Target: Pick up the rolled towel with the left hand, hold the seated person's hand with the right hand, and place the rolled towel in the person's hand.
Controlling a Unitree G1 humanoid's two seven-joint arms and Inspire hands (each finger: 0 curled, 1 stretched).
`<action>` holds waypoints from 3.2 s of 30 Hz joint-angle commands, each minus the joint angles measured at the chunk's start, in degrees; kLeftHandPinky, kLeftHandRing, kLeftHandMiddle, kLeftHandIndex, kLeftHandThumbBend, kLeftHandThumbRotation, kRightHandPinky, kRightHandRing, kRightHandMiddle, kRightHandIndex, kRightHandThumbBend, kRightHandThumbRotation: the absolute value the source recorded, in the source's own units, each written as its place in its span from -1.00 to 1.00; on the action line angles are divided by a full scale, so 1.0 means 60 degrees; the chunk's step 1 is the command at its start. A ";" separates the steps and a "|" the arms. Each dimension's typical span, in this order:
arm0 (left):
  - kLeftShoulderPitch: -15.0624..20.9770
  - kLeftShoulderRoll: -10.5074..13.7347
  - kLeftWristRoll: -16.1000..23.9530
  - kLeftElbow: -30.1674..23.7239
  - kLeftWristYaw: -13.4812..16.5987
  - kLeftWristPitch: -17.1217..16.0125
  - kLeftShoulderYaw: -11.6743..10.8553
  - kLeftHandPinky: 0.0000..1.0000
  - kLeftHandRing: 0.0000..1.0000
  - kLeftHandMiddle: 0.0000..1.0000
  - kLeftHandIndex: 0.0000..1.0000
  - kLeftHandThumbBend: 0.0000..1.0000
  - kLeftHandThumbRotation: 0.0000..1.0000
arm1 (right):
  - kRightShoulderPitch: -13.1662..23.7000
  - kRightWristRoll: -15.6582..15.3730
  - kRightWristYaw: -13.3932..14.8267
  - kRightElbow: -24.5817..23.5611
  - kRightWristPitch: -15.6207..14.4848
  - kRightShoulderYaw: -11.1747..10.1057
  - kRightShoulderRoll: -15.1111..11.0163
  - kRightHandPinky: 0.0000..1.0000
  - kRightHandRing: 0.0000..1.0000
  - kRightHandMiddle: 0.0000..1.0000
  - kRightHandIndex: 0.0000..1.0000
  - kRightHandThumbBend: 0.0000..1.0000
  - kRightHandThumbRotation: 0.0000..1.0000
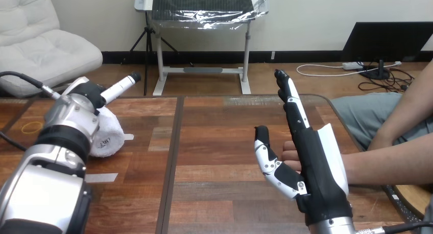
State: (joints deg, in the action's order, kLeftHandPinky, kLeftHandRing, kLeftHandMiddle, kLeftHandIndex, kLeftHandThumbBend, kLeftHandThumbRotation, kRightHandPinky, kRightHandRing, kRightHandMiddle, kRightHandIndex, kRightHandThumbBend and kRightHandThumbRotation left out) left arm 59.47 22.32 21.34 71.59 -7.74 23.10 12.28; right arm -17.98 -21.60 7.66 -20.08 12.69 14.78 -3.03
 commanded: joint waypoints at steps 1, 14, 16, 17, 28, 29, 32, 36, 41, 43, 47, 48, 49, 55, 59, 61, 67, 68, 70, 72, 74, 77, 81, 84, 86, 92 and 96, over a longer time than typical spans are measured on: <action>0.0688 -0.0279 0.0006 -0.0015 0.0352 0.0025 -0.0022 0.13 0.58 0.79 0.85 0.28 0.96 | 0.0146 -0.0023 0.0005 -0.0510 0.0016 0.0000 0.0152 1.00 1.00 1.00 1.00 -1.00 -1.00; 0.0673 -0.0452 0.0619 0.0274 0.0336 0.0605 0.0702 0.72 0.96 0.98 0.98 0.33 0.91 | 0.0030 -0.0020 -0.0003 -0.0579 0.0018 -0.0037 0.0068 1.00 1.00 1.00 1.00 -1.00 -1.00; 0.0651 -0.0466 0.0847 0.0335 0.0287 0.0670 0.0930 0.72 0.94 0.97 0.96 0.34 0.90 | 0.0005 -0.0006 -0.0020 -0.0609 -0.0025 -0.0042 0.0068 1.00 1.00 1.00 1.00 -1.00 -1.00; 0.0636 -0.0471 0.0992 0.0364 0.0258 0.0685 0.1083 0.69 0.91 0.95 0.94 0.36 0.91 | -0.0010 0.0001 -0.0029 -0.0627 -0.0043 -0.0043 0.0067 1.00 1.00 1.00 1.00 -1.00 -1.00; 0.0395 -0.0600 0.2373 0.0615 0.0443 0.0815 0.2367 0.26 0.56 0.70 0.82 0.45 0.87 | -0.0068 0.0059 -0.0092 -0.0688 -0.0100 -0.0063 -0.0009 1.00 1.00 1.00 1.00 -1.00 -1.00; 0.0369 -0.0601 0.2490 0.0630 0.0454 0.0796 0.2472 0.14 0.43 0.61 0.78 0.46 0.83 | -0.0074 0.0068 -0.0103 -0.0699 -0.0119 -0.0062 -0.0010 1.00 1.00 1.00 1.00 -1.00 -1.00; 0.0292 -0.0589 0.2866 0.0696 0.0407 0.0707 0.2841 0.01 0.28 0.49 0.73 0.48 0.80 | -0.0082 0.0125 -0.0146 -0.0718 -0.0143 -0.0059 -0.0014 1.00 1.00 1.00 1.00 -1.00 -1.00; 0.0195 -0.0575 0.3330 0.0793 0.0349 0.0595 0.3280 -0.16 0.06 0.27 0.62 0.51 0.81 | -0.0069 0.0196 -0.0183 -0.0699 -0.0084 -0.0065 -0.0024 1.00 1.00 1.00 1.00 -1.00 -1.00; 0.0081 -0.0604 0.3510 0.0820 0.0558 0.0605 0.3388 -0.37 -0.20 0.02 0.49 0.54 0.80 | -0.0069 0.0236 -0.0239 -0.0718 -0.0148 -0.0064 -0.0017 1.00 1.00 1.00 1.00 -1.00 -1.00; 0.0051 -0.0611 0.3497 0.0814 0.0635 0.0614 0.3365 -0.41 -0.25 -0.02 0.48 0.54 0.79 | -0.0058 0.0237 -0.0260 -0.0708 -0.0142 -0.0067 -0.0027 1.00 1.00 1.00 1.00 -1.00 -1.00; 0.0051 -0.0628 0.3636 0.0835 0.0549 0.0635 0.3530 -0.46 -0.29 -0.05 0.49 0.55 0.78 | -0.0057 0.0235 -0.0291 -0.0707 -0.0108 -0.0084 -0.0066 1.00 1.00 1.00 1.00 -1.00 -1.00; 0.0056 -0.0630 0.3675 0.0845 0.0509 0.0634 0.3584 -0.47 -0.30 -0.06 0.50 0.55 0.81 | -0.0053 0.0234 -0.0294 -0.0703 -0.0106 -0.0085 -0.0071 1.00 1.00 1.00 1.00 -1.00 -1.00; 0.0085 -0.0640 0.3749 0.0855 0.0397 0.0646 0.3680 -0.47 -0.30 -0.06 0.51 0.55 0.82 | -0.0051 0.0221 -0.0298 -0.0708 -0.0124 -0.0086 -0.0070 1.00 1.00 1.00 1.00 -1.00 -1.00; 0.0235 -0.0690 0.3855 0.0804 0.0050 0.0767 0.3823 -0.45 -0.26 -0.02 0.51 0.57 0.92 | -0.0056 0.0185 -0.0320 -0.0733 -0.0199 -0.0090 -0.0042 1.00 1.00 1.00 1.00 -1.00 -1.00; 0.0319 -0.0719 0.3890 0.0703 -0.0078 0.0833 0.3884 -0.39 -0.18 0.05 0.44 0.58 0.97 | -0.0048 0.0188 -0.0334 -0.0730 -0.0210 -0.0084 -0.0052 1.00 1.00 1.00 1.00 -1.00 -1.00; 0.0334 -0.0747 0.3902 0.0613 -0.0013 0.0883 0.3920 -0.39 -0.18 0.05 0.41 0.58 0.98 | -0.0048 0.0209 -0.0344 -0.0728 -0.0199 -0.0087 -0.0060 1.00 1.00 1.00 1.00 -1.00 -1.00; 0.0341 -0.0891 0.3986 0.0126 0.0296 0.1223 0.4039 -0.50 -0.29 -0.02 0.40 0.61 1.00 | -0.0036 0.0216 -0.0341 -0.0720 -0.0216 -0.0086 -0.0050 1.00 1.00 1.00 1.00 -1.00 -1.00; 0.0326 -0.0911 0.3970 -0.0003 0.0354 0.1307 0.4013 -0.51 -0.31 -0.03 0.43 0.61 1.00 | -0.0039 0.0197 -0.0342 -0.0738 -0.0248 -0.0080 -0.0046 1.00 1.00 1.00 1.00 -1.00 -1.00; 0.0252 -0.0933 0.3911 -0.0359 0.0483 0.1474 0.3915 -0.54 -0.34 -0.04 0.48 0.61 1.00 | -0.0043 0.0178 -0.0350 -0.0776 -0.0317 -0.0067 -0.0029 1.00 1.00 1.00 1.00 -1.00 -1.00; 0.0167 -0.0929 0.3858 -0.0673 0.0565 0.1597 0.3827 -0.56 -0.35 -0.05 0.50 0.61 1.00 | -0.0042 0.0178 -0.0358 -0.0799 -0.0368 -0.0056 -0.0015 1.00 1.00 1.00 1.00 -1.00 -1.00; -0.0014 -0.0858 0.3884 -0.1278 0.0526 0.1712 0.3797 -0.56 -0.36 -0.06 0.52 0.61 1.00 | -0.0033 0.0198 -0.0360 -0.0798 -0.0387 -0.0047 0.0002 1.00 1.00 1.00 1.00 -1.00 -1.00; -0.0388 -0.0651 0.3948 -0.2356 0.0375 0.1796 0.3757 -0.59 -0.40 -0.10 0.55 0.59 1.00 | -0.0015 0.0174 -0.0343 -0.0784 -0.0391 -0.0043 0.0009 1.00 1.00 1.00 1.00 -1.00 -1.00; -0.1042 -0.0282 0.4057 -0.4099 0.0169 0.1904 0.3639 -0.65 -0.48 -0.20 0.58 0.54 1.00 | 0.0010 0.0143 -0.0310 -0.0762 -0.0382 -0.0033 0.0011 1.00 1.00 1.00 1.00 -1.00 -1.00; -0.1517 -0.0042 0.4191 -0.5389 -0.0100 0.2044 0.3554 -0.72 -0.57 -0.32 0.62 0.50 1.00 | 0.0032 0.0149 -0.0306 -0.0741 -0.0390 -0.0031 0.0019 1.00 1.00 1.00 1.00 -1.00 -1.00; -0.1842 0.0079 0.4246 -0.6238 -0.0268 0.2138 0.3437 -0.76 -0.61 -0.37 0.64 0.49 1.00 | 0.0037 0.0139 -0.0298 -0.0740 -0.0408 -0.0026 0.0031 1.00 1.00 1.00 1.00 -1.00 -1.00; -0.2547 0.0279 0.4370 -0.8004 -0.0565 0.2284 0.3144 -0.80 -0.66 -0.43 0.61 0.45 1.00 | 0.0014 0.0111 -0.0298 -0.0818 -0.0550 0.0005 0.0096 1.00 1.00 1.00 1.00 -1.00 -1.00; -0.2926 0.0356 0.4512 -0.8865 -0.0562 0.2245 0.3002 -0.80 -0.66 -0.42 0.57 0.42 1.00 | 0.0005 0.0056 -0.0279 -0.0844 -0.0586 0.0020 0.0113 1.00 1.00 1.00 1.00 -1.00 -1.00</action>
State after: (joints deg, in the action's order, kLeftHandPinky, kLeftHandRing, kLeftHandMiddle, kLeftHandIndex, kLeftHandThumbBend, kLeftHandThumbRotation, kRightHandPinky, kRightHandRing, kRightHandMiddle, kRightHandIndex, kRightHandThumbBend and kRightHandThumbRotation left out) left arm 50.50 17.90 43.56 49.13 -8.65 34.49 31.16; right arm -21.90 -20.71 5.49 -22.17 10.09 15.11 -4.36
